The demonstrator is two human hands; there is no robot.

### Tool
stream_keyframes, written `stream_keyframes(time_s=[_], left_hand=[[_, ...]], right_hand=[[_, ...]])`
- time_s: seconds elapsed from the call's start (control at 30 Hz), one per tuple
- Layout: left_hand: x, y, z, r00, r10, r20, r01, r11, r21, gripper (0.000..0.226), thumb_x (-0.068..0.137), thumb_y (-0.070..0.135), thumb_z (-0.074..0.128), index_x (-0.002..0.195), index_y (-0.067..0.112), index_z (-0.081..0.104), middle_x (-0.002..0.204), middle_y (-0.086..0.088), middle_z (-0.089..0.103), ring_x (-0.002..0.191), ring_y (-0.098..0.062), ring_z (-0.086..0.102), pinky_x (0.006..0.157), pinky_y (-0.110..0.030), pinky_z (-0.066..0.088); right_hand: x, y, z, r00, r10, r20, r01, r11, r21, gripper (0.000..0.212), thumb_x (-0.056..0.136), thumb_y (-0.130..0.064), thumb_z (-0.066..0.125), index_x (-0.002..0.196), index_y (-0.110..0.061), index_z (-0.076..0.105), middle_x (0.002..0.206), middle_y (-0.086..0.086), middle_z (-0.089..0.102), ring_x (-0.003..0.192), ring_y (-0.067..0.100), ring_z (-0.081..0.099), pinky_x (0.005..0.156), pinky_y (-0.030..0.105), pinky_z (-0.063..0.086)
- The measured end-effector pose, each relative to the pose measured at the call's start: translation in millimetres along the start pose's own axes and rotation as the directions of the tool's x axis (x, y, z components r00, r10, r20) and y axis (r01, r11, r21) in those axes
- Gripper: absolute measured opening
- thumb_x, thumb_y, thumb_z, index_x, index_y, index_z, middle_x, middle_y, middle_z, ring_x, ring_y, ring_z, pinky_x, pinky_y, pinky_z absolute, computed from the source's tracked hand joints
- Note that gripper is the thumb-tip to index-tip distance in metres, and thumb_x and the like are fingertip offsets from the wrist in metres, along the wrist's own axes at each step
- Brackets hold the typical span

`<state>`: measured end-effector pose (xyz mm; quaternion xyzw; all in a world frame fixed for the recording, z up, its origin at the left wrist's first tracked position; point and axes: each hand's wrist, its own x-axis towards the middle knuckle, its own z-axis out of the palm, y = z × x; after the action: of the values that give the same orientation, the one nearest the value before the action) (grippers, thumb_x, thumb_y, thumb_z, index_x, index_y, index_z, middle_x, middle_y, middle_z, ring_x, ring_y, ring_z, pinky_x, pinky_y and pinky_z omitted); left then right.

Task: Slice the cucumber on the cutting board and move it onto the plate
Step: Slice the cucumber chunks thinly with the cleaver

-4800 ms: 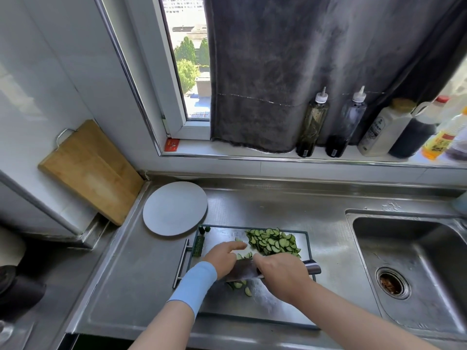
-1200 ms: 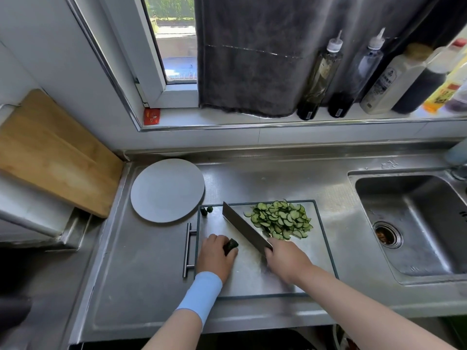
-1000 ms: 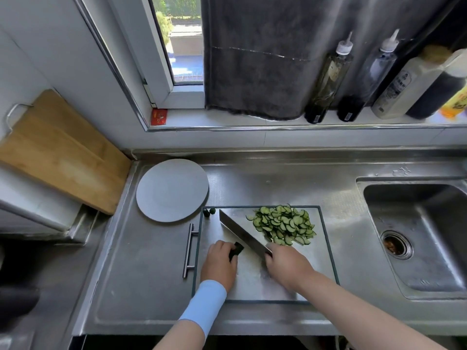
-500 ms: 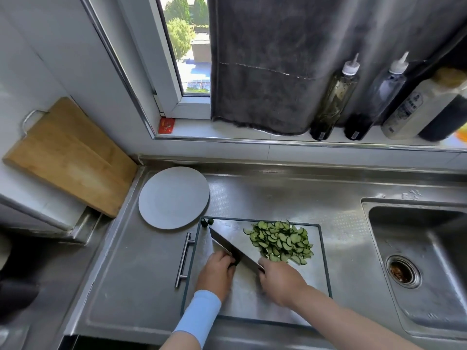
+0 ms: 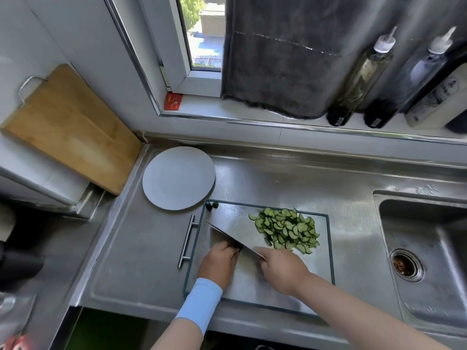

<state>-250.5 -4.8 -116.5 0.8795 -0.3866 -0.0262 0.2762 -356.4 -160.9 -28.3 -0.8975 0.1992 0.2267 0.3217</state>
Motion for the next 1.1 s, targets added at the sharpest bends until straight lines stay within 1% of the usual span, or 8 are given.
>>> stream_keyframes(time_s=[0.07, 0.13, 0.23, 0.33, 0.53, 0.67, 0.97, 1.1], left_hand=[[1.9, 1.8, -0.8, 1.0, -0.012, 0.007, 0.011, 1.0, 0.006, 0.016, 0.082, 0.023, 0.061, 0.076, 0.016, 0.074, 0.079, 0.001, 0.066, 0.069, -0.019, 0.061, 0.052, -0.02, 0.046], [5.6, 5.8, -5.0, 0.999, -0.023, 0.036, 0.022, 0.999, 0.028, 0.004, 0.074, 0.016, 0.078, 0.073, 0.018, 0.074, 0.075, 0.001, 0.065, 0.064, -0.02, 0.062, 0.048, -0.018, 0.044], [11.5, 12.2, -11.4, 0.996, -0.042, 0.08, 0.036, 0.996, 0.079, 0.026, 0.055, 0.01, 0.091, 0.069, 0.025, 0.074, 0.069, 0.003, 0.065, 0.056, -0.017, 0.06, 0.042, -0.016, 0.039], [12.4, 13.5, -13.9, 0.996, -0.019, 0.092, 0.01, 0.995, 0.099, 0.032, 0.049, 0.011, 0.093, 0.069, 0.026, 0.075, 0.071, 0.004, 0.066, 0.056, -0.015, 0.062, 0.041, -0.016, 0.039], [11.0, 9.6, -12.1, 0.997, 0.006, 0.082, -0.013, 0.996, 0.084, 0.033, 0.05, 0.008, 0.092, 0.072, 0.024, 0.075, 0.075, 0.003, 0.068, 0.061, -0.017, 0.064, 0.043, -0.017, 0.043], [11.8, 7.3, -9.8, 0.997, 0.018, 0.073, -0.022, 0.998, 0.059, 0.033, 0.05, 0.004, 0.091, 0.072, 0.023, 0.075, 0.076, 0.002, 0.068, 0.067, -0.018, 0.065, 0.044, -0.019, 0.047], [11.5, 5.5, -7.2, 0.997, -0.013, 0.071, 0.011, 1.0, 0.02, 0.029, 0.056, 0.007, 0.089, 0.073, 0.025, 0.074, 0.08, 0.004, 0.068, 0.069, -0.016, 0.063, 0.05, -0.017, 0.047], [9.1, -0.1, -1.2, 0.996, -0.054, 0.076, 0.055, 0.998, -0.018, 0.025, 0.061, 0.005, 0.086, 0.074, 0.023, 0.075, 0.08, 0.005, 0.067, 0.071, -0.014, 0.063, 0.054, -0.017, 0.046]], right_hand=[[2.8, -0.7, -0.2, 1.0, 0.001, -0.01, -0.001, 1.0, -0.019, 0.047, 0.095, -0.02, 0.04, 0.135, -0.041, 0.053, 0.109, -0.001, 0.072, 0.098, 0.025, 0.063, 0.068, 0.029, 0.037], [3.9, -1.8, 2.3, 0.999, 0.0, -0.045, -0.003, 0.998, -0.068, 0.047, 0.096, -0.021, 0.039, 0.138, -0.04, 0.051, 0.111, 0.001, 0.071, 0.099, 0.027, 0.063, 0.067, 0.03, 0.038], [-1.7, -6.1, 10.8, 0.997, 0.012, -0.082, -0.021, 0.994, -0.11, 0.045, 0.096, -0.022, 0.038, 0.139, -0.036, 0.047, 0.107, 0.007, 0.071, 0.095, 0.032, 0.063, 0.073, 0.036, 0.05], [-9.1, -7.5, 16.2, 0.993, 0.02, -0.113, -0.03, 0.996, -0.087, 0.04, 0.097, -0.022, 0.038, 0.133, -0.035, 0.047, 0.094, 0.006, 0.07, 0.084, 0.032, 0.061, 0.067, 0.037, 0.05], [-16.9, -4.5, 15.4, 0.993, 0.034, -0.114, -0.042, 0.997, -0.069, 0.037, 0.098, -0.021, 0.037, 0.129, -0.035, 0.049, 0.084, 0.003, 0.066, 0.08, 0.03, 0.06, 0.066, 0.038, 0.049], [-16.3, -2.6, 12.2, 0.994, 0.045, -0.105, -0.054, 0.995, -0.085, 0.043, 0.101, -0.024, 0.035, 0.14, -0.038, 0.045, 0.096, 0.006, 0.07, 0.089, 0.031, 0.063, 0.074, 0.039, 0.052], [-13.8, -1.3, 11.1, 0.995, 0.049, -0.083, -0.051, 0.998, -0.031, 0.042, 0.101, -0.023, 0.035, 0.139, -0.035, 0.049, 0.098, 0.007, 0.07, 0.09, 0.031, 0.063, 0.075, 0.04, 0.053], [-6.3, -1.2, 9.0, 0.997, 0.056, -0.052, -0.057, 0.998, -0.014, 0.045, 0.101, -0.021, 0.035, 0.143, -0.031, 0.049, 0.108, 0.008, 0.071, 0.098, 0.031, 0.063, 0.08, 0.037, 0.053]])
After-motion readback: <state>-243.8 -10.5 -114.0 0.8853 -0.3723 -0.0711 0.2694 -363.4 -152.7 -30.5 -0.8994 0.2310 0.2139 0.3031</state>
